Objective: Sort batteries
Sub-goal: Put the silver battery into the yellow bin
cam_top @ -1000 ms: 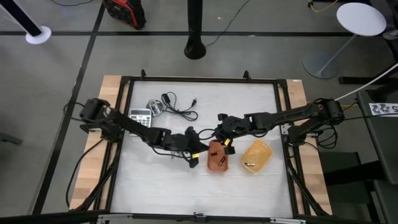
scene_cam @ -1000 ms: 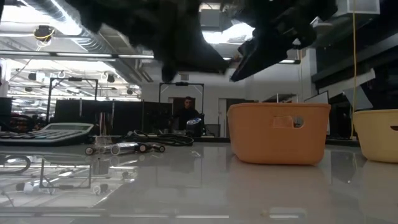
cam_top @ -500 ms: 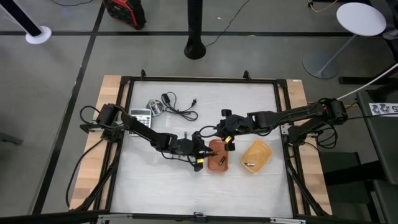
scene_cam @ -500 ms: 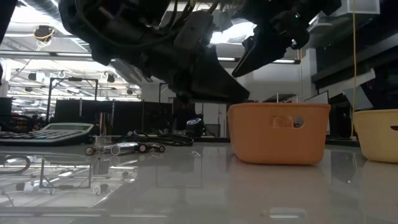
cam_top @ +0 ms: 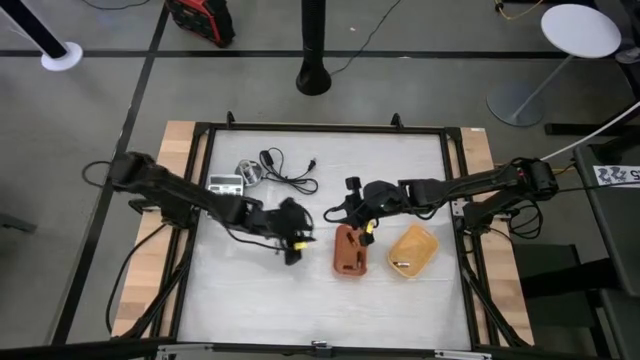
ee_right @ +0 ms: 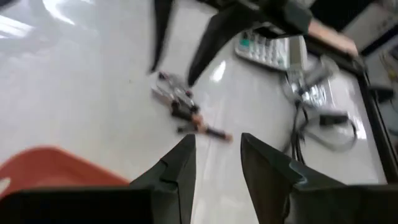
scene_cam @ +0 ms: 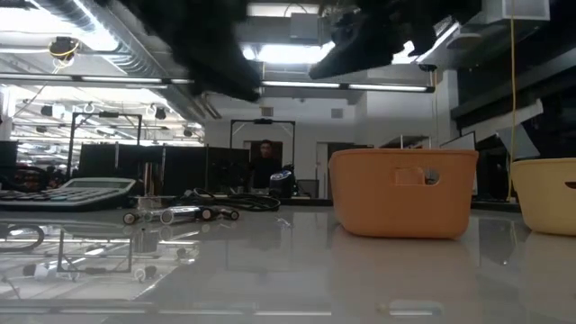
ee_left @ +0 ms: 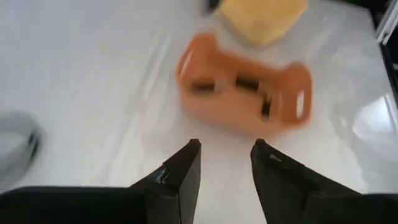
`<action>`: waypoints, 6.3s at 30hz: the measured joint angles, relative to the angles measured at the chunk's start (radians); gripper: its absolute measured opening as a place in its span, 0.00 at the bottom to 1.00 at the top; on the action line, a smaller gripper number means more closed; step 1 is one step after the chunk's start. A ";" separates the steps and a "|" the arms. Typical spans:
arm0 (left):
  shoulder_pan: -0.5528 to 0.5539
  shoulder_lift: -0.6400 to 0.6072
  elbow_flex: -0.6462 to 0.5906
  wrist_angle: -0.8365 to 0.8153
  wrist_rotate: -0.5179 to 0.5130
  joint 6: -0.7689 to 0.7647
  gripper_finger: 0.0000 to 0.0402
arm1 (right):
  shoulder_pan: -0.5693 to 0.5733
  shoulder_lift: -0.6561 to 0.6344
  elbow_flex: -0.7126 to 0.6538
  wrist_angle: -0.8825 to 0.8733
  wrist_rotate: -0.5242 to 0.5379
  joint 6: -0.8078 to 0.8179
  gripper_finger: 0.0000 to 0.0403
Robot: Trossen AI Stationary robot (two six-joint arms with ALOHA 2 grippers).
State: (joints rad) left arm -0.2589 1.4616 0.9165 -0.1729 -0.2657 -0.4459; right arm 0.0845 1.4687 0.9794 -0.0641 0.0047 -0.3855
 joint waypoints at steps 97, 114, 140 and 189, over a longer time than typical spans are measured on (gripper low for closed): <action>-0.026 0.077 -0.026 0.130 0.077 -0.408 0.12 | 0.000 -0.124 0.142 -0.439 0.184 -0.163 0.30; 0.098 0.465 0.235 0.729 0.031 0.036 0.13 | 0.000 -0.476 0.142 -0.589 0.308 -0.030 0.30; 0.094 0.992 0.882 0.588 0.161 0.534 0.13 | 0.000 -0.535 0.142 -0.620 0.291 0.014 0.30; -0.200 0.121 0.362 -0.641 -0.346 -0.141 0.26 | -0.001 0.211 0.193 -0.005 0.166 -0.181 0.30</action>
State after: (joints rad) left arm -0.4590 1.5821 1.2780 -0.8138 -0.6122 -0.5872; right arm 0.0837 1.6792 1.1727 -0.0692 0.1710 -0.5664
